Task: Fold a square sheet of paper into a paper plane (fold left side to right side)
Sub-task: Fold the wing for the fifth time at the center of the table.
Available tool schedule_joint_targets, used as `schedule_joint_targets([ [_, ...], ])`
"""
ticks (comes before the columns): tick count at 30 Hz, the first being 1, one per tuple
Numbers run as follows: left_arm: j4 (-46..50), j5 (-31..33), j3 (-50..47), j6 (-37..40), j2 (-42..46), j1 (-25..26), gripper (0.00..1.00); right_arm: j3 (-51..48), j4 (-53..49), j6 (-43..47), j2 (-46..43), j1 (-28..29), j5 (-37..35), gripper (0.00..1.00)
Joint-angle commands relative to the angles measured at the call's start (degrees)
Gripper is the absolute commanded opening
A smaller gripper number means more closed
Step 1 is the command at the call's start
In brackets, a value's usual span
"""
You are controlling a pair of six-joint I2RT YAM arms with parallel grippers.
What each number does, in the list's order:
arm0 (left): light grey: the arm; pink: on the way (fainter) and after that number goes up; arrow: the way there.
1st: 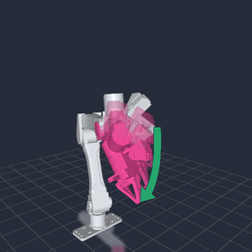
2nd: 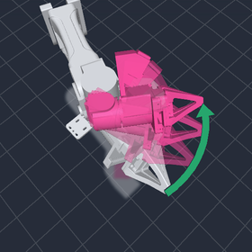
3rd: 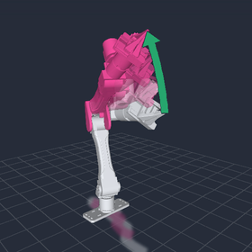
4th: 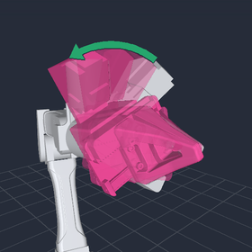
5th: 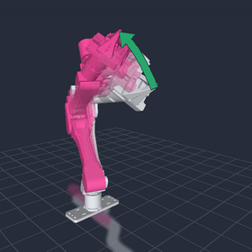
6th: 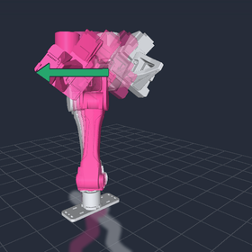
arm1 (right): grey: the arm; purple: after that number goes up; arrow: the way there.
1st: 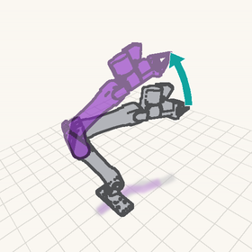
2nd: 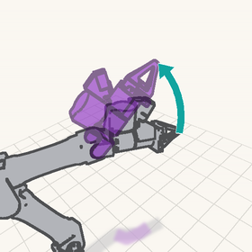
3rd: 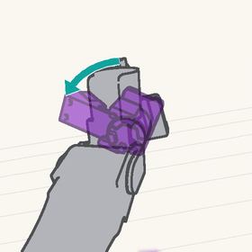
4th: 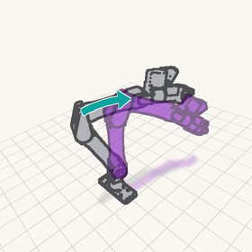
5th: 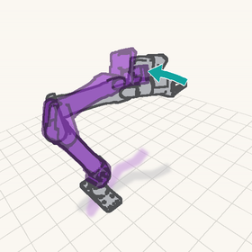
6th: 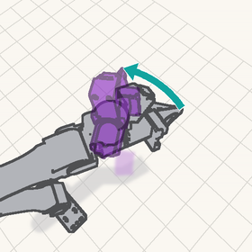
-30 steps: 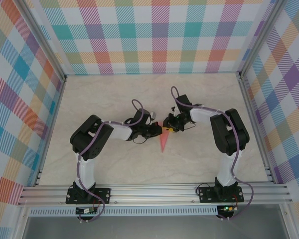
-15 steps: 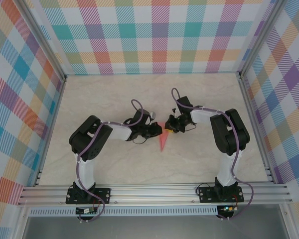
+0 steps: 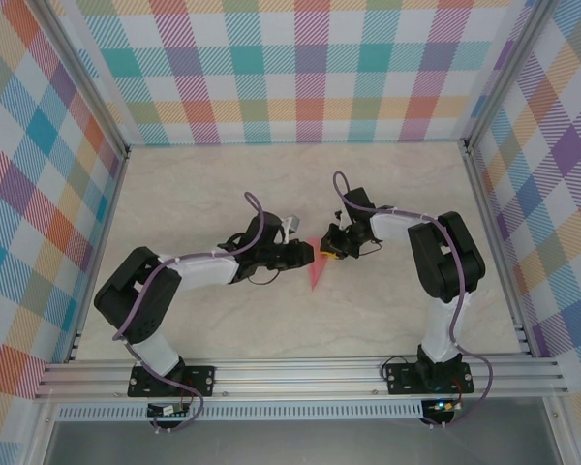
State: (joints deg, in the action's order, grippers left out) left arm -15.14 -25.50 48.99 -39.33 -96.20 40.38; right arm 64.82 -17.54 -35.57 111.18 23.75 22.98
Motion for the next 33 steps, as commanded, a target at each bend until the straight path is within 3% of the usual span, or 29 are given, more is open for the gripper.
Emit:
schedule_joint_targets([
  [1, 0.09, -3.09, 0.33, 0.59, 0.19, 3.44, 0.21, -2.06, -3.02, 0.15, 2.03, -0.11, -3.82, 0.14],
  [9, 1.76, -1.3, 4.63, 1.36, -5.69, 5.52, 0.19, -1.98, -3.37, 0.44, 1.95, -0.16, -3.73, 0.14],
  [33, -2.12, 1.9, -0.69, -1.64, -8.27, 5.77, 0.17, -1.62, -3.72, 0.86, 2.11, -0.1, -3.91, 0.14],
])
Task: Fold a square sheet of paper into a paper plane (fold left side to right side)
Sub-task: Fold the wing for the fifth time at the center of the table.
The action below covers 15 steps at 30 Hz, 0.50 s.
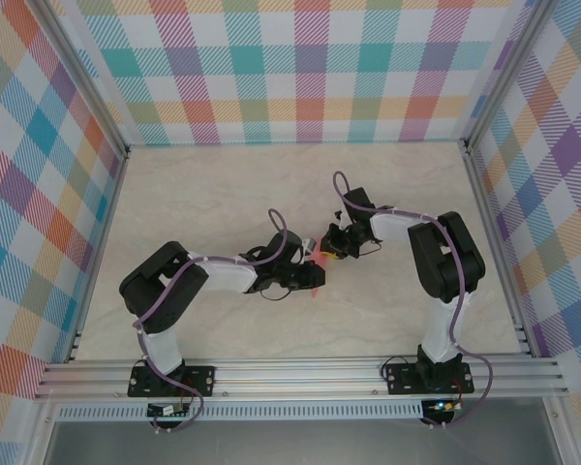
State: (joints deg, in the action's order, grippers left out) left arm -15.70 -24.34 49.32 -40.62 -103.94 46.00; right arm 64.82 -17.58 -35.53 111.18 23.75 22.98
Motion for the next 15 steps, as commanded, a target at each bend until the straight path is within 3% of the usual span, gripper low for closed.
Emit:
schedule_joint_targets([
  [1, -1.8, 0.64, -1.17, -0.46, -0.62, 0.17, 0.17, -1.62, -3.67, 0.82, 2.12, -0.1, -3.91, 0.14],
  [15, -2.12, 1.57, -2.86, -0.95, -1.77, 0.75, 0.15, -1.1, -4.04, 1.17, 2.03, -0.1, -3.84, 0.14],
])
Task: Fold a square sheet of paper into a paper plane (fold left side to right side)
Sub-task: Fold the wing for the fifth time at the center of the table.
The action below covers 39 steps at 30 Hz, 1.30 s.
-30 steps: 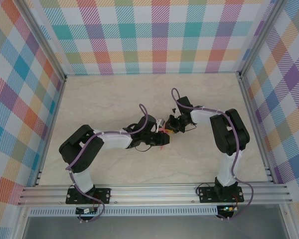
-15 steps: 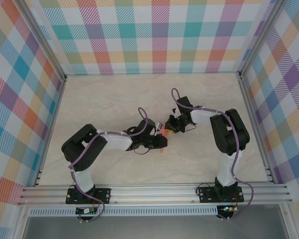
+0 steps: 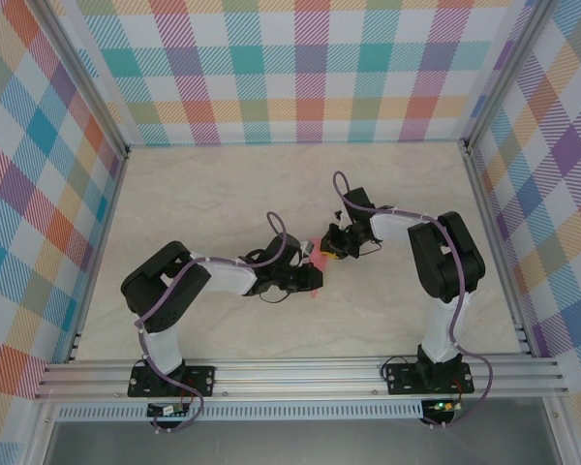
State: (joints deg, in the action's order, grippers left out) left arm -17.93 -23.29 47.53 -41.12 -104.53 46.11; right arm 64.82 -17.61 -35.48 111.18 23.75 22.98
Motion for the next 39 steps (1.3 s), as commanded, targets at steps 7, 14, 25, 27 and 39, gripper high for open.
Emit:
schedule_joint_targets([
  [7, -0.44, 0.17, -0.69, -0.9, -2.64, 1.66, 0.15, -0.48, -4.19, 1.36, 2.25, -0.1, -3.47, 0.14],
  [14, -0.19, 0.24, -0.21, -1.11, -3.57, 2.24, 0.15, -0.56, -4.29, 1.38, 2.2, -0.1, -3.47, 0.14],
  [25, 1.7, 3.64, -3.38, -2.75, -3.4, 2.67, 0.0, 0.07, -2.61, 3.96, -5.83, -0.26, -0.5, 0.01],
  [27, 1.59, 4.04, -3.69, -2.9, -3.4, 2.77, 0.0, -1.8, -1.72, 3.97, -8.17, -0.28, 0.55, 0.0],
  [39, 1.49, 4.55, -3.75, -2.7, -3.13, 2.77, 0.0, -11.12, 7.15, 0.51, -11.83, 3.89, 5.93, 0.0],
])
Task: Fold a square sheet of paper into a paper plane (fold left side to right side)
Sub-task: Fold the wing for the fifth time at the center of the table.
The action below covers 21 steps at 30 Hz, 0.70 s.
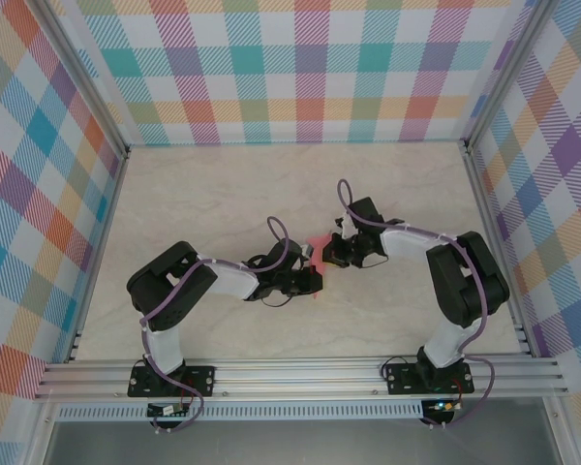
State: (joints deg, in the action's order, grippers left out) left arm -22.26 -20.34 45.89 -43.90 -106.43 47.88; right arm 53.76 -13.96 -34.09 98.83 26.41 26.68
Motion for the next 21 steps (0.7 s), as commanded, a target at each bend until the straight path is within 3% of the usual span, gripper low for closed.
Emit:
schedule_joint_targets([
  [1, 5.9, 1.64, -2.12, 0.19, -1.17, 1.09, 0.0, 0.09, 3.58, -0.82, 1.09, 1.59, 2.32, 0.0],
  [11, 6.87, 1.88, -1.82, 0.21, -0.9, 1.25, 0.0, 1.95, 5.44, 2.19, 7.1, 2.1, -2.11, 0.0],
  [21, 6.71, 1.72, -1.89, 0.08, -1.31, 1.24, 0.0, 4.46, 7.13, 5.91, 10.47, -1.46, -2.42, 0.0],
])
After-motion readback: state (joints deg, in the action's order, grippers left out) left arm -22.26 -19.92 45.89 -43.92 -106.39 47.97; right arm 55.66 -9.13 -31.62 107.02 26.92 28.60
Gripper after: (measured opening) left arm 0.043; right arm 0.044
